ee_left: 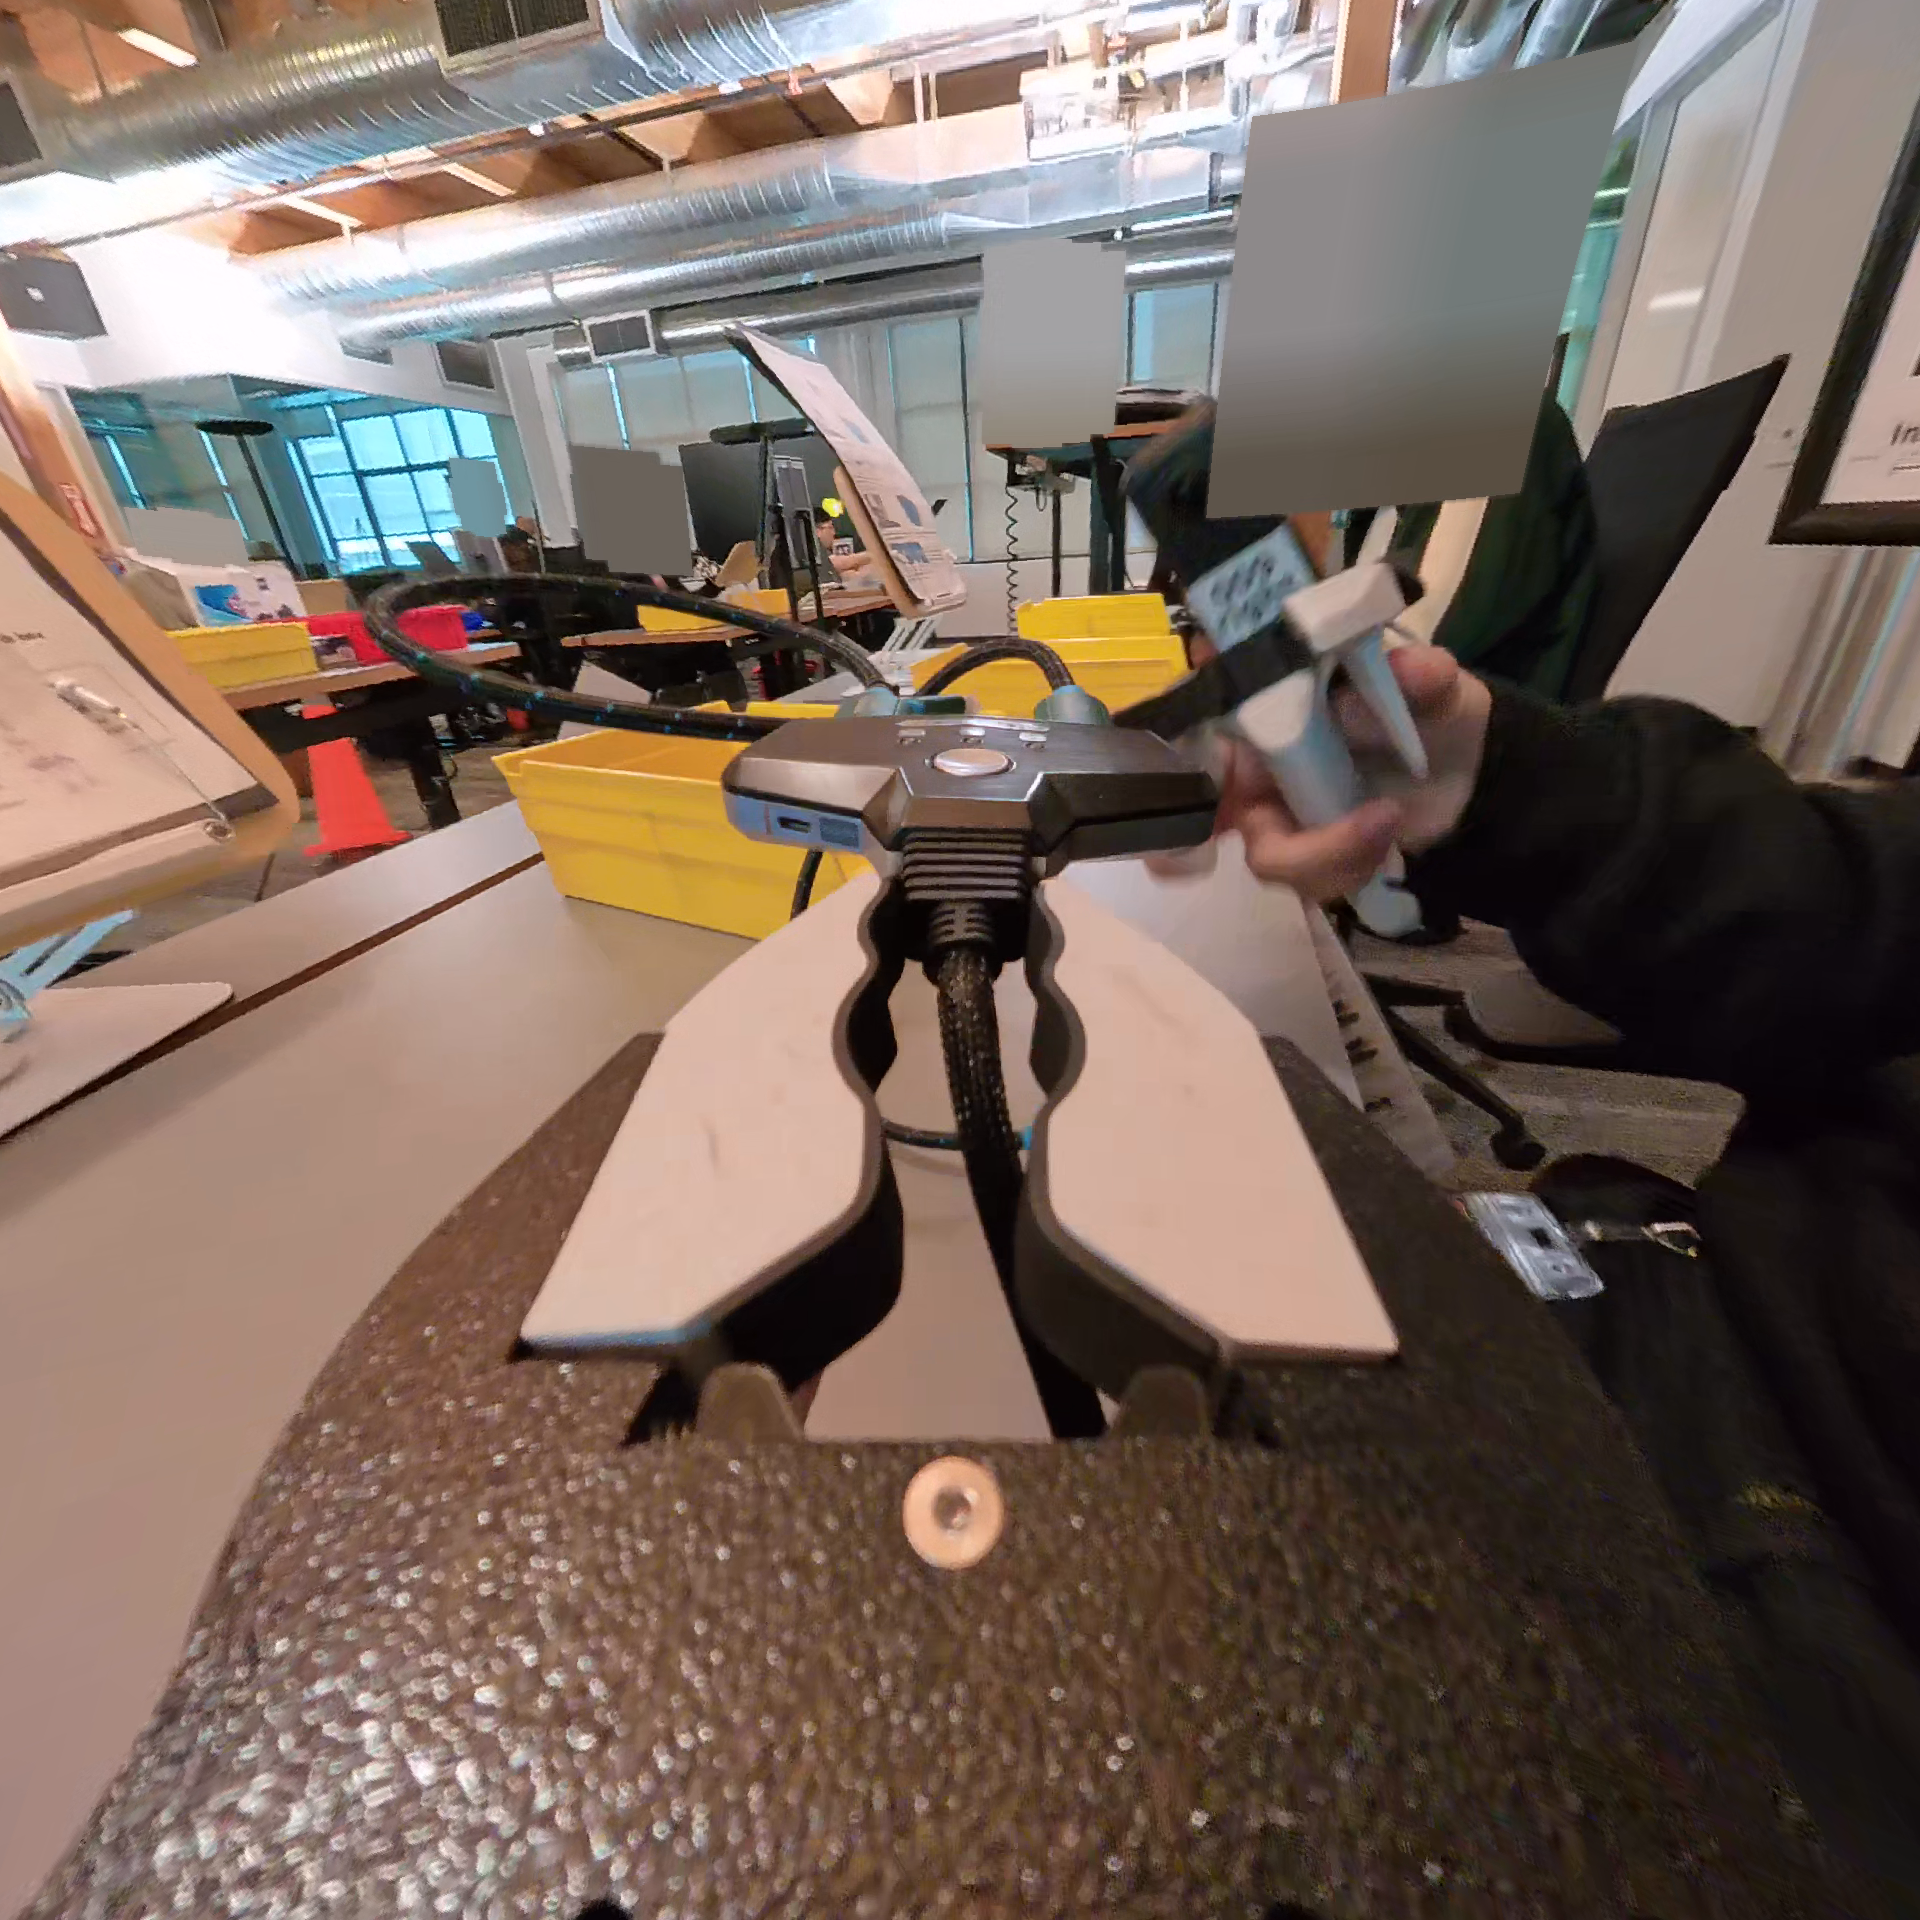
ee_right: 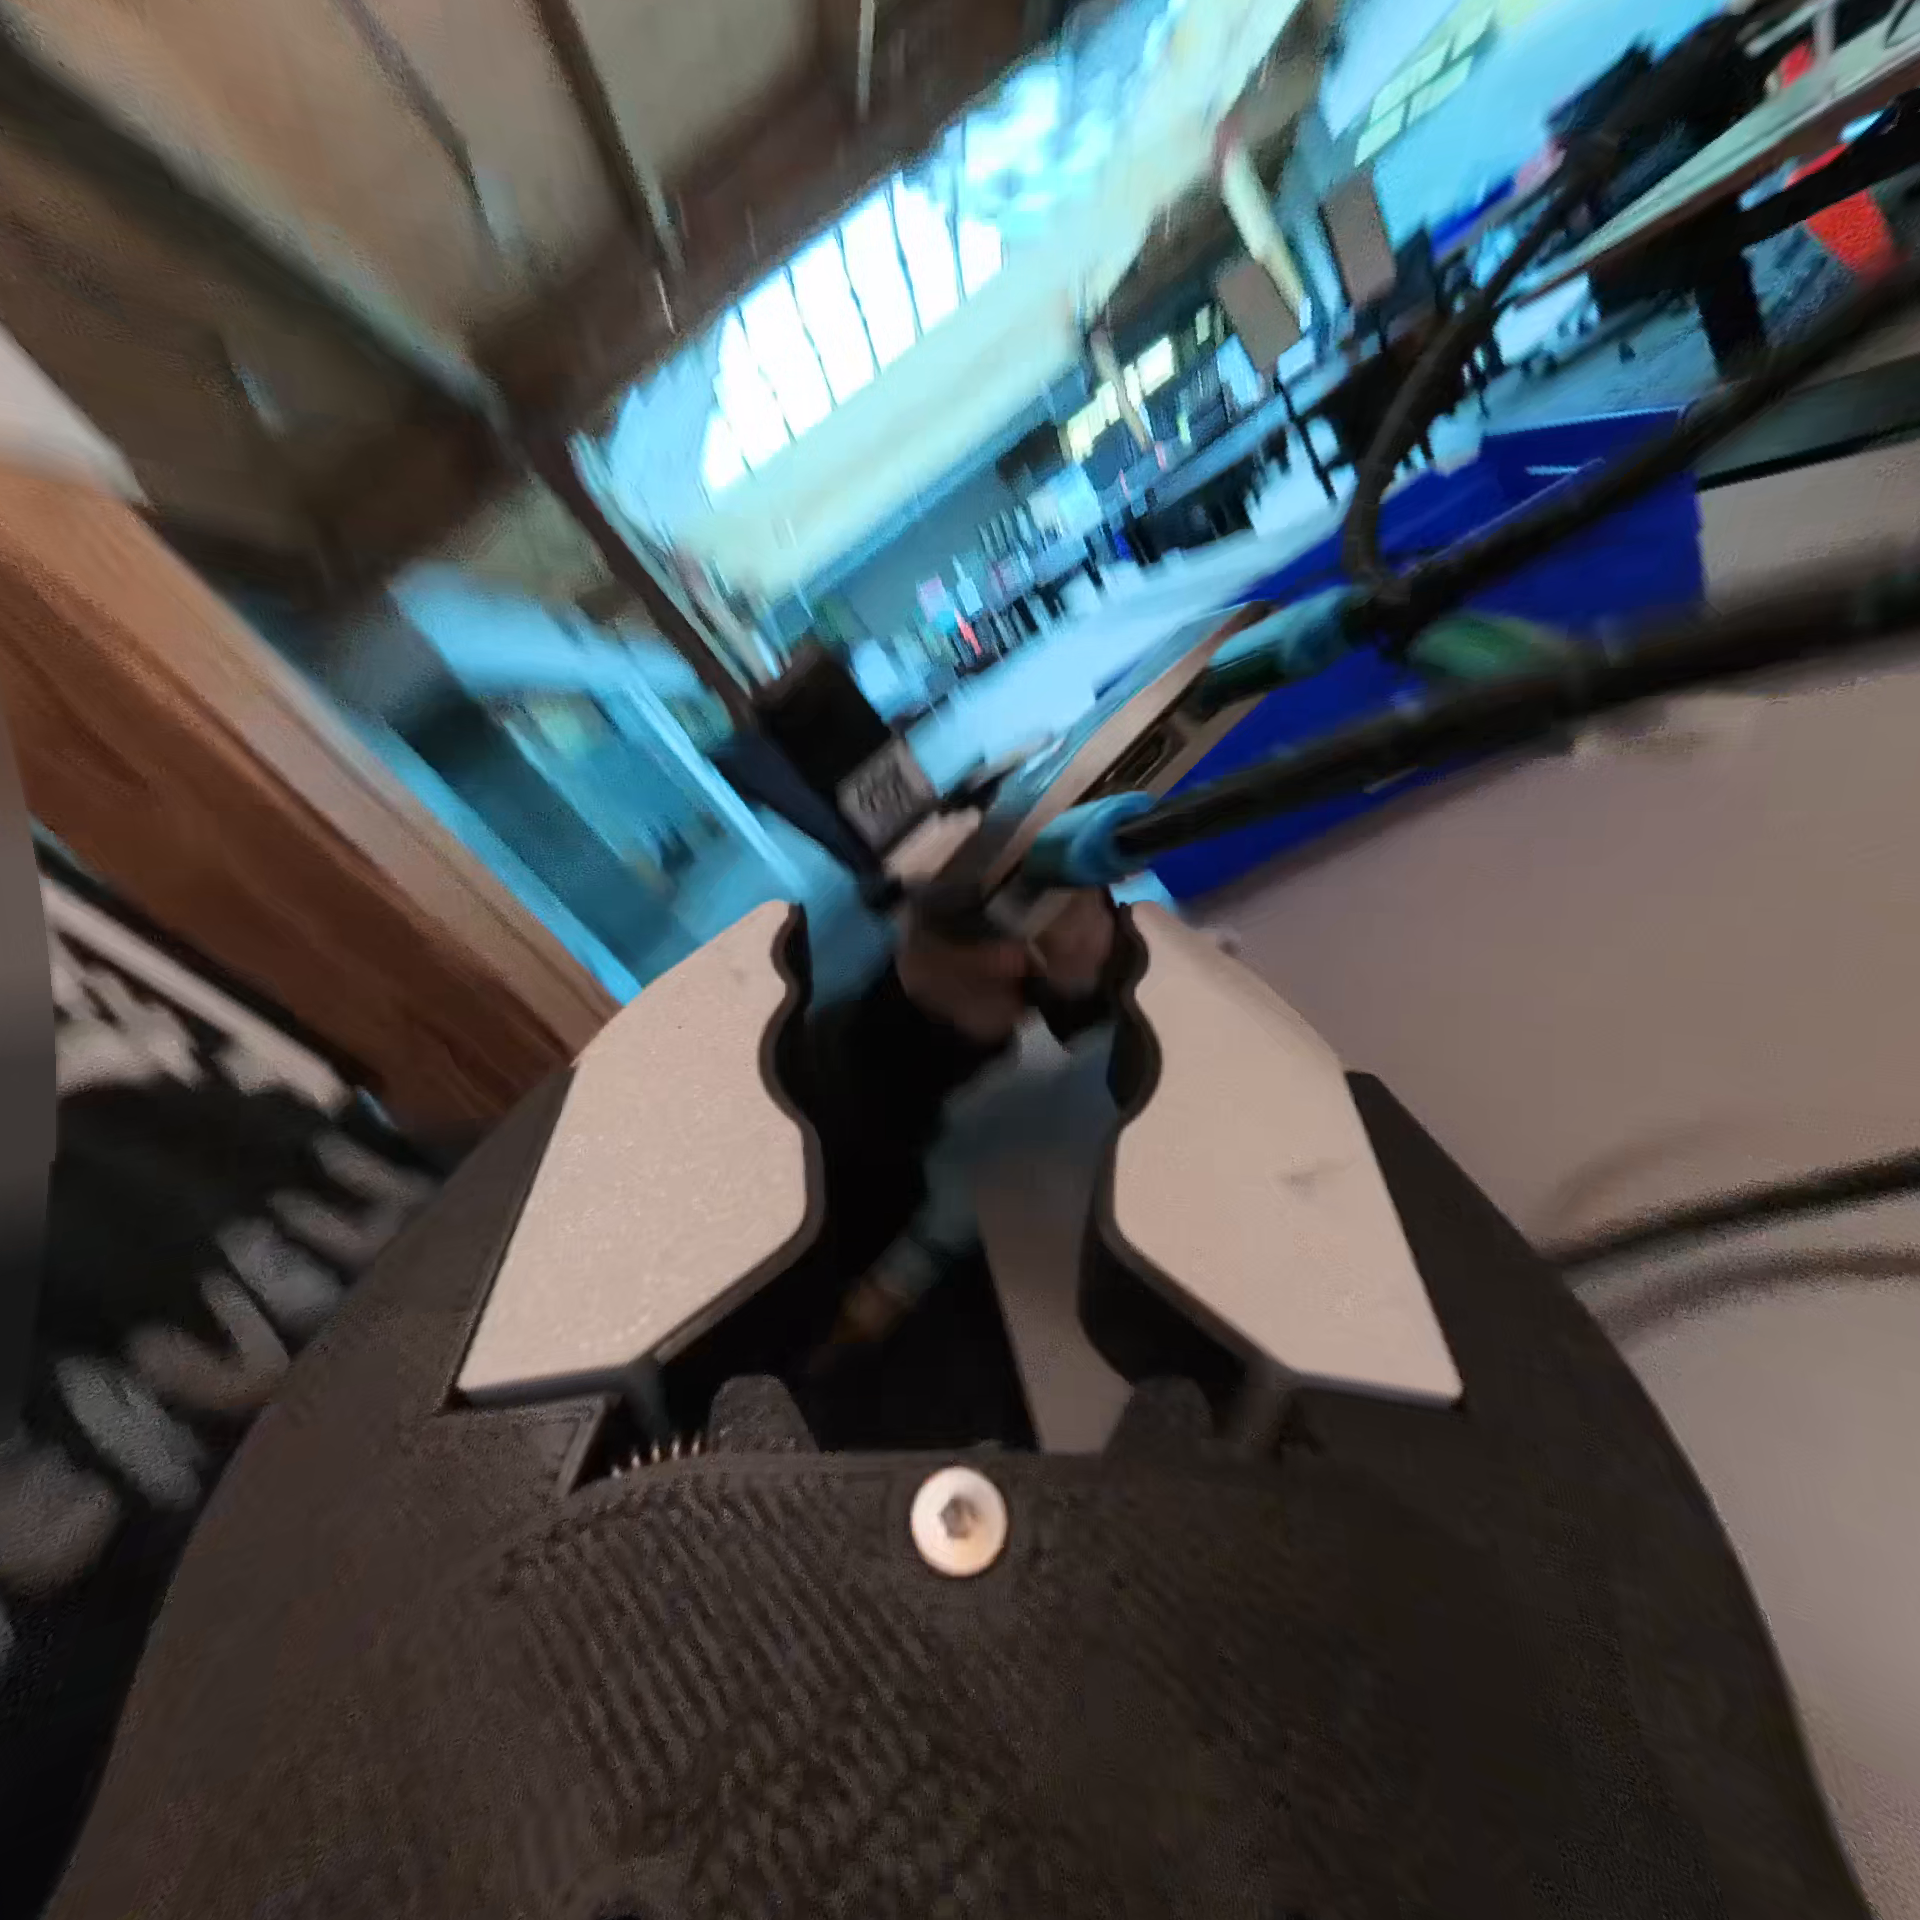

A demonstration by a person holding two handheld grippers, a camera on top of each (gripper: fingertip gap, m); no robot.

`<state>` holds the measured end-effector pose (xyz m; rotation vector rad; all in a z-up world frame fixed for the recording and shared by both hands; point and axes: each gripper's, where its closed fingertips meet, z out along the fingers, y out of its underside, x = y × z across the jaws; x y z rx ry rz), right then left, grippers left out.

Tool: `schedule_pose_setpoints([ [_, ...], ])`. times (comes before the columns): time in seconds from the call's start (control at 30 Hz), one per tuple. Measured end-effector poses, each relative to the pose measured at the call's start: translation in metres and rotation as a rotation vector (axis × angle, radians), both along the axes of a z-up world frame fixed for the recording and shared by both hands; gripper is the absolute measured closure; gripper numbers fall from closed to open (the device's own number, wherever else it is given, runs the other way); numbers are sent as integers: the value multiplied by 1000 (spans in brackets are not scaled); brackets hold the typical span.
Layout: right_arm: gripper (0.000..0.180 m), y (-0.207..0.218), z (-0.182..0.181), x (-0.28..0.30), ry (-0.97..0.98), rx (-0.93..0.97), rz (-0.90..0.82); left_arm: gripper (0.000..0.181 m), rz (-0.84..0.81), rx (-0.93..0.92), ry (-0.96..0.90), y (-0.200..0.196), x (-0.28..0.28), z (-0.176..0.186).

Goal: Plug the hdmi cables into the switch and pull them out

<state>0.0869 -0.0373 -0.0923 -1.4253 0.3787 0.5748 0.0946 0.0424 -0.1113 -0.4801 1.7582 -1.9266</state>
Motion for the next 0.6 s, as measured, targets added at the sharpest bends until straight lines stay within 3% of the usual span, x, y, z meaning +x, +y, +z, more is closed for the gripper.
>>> schedule_pose_setpoints([
  [0.1,108,-30,2,4,-412,-212,-123,158,-39,21,1,14,-4,-7],
  [0.17,113,-41,17,5,-619,-198,-225,158,-70,33,-13,15,-7,-11],
  [0.3,126,-21,8,-13,-744,-208,-149,158,-162,50,-44,2,-15,-18],
  [0.47,136,-4,-23,-23,-893,-364,-55,159,-183,67,-39,-5,-15,-27],
  [0.6,128,-6,-28,-26,-1023,-432,-49,159,-202,91,-39,-9,-16,-33],
])
